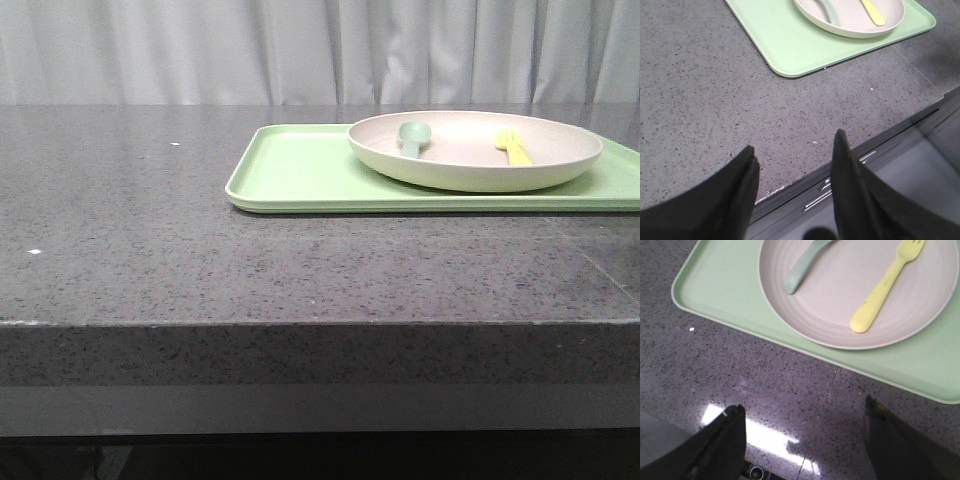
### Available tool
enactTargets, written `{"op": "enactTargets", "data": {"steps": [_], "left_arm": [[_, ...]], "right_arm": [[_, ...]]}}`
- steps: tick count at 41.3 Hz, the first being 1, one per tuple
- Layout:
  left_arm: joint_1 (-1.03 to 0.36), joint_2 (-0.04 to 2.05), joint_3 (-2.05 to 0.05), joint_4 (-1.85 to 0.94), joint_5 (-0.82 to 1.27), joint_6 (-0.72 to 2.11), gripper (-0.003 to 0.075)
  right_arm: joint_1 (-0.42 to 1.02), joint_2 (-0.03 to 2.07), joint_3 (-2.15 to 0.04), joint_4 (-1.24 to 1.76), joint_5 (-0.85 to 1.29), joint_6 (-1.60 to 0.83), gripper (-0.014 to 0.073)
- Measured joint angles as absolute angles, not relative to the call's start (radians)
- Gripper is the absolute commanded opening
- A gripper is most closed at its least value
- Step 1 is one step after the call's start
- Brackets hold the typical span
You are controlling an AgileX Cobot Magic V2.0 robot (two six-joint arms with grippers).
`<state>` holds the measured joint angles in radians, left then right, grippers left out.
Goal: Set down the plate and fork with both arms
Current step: 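Move the right gripper down over the yellow fork on the plate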
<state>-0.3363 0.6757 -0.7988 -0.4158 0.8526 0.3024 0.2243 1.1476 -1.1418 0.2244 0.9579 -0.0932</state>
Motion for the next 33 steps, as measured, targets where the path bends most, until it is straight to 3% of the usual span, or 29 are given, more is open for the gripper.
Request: {"op": "enactTargets", "data": {"steps": [15,33], "left_arm": [[-0.336,0.676,-0.799,-0.416,0.853,0.302,0.0335],[-0.336,0.676,-0.799,-0.416,0.853,0.302,0.0335]], "right_arm": [[0.224,1.561,-1.479,0.036,1.094,0.134,0.0517],[0.19,1.935,-1.865,0.015,1.232,0.276,0.0517]]}}
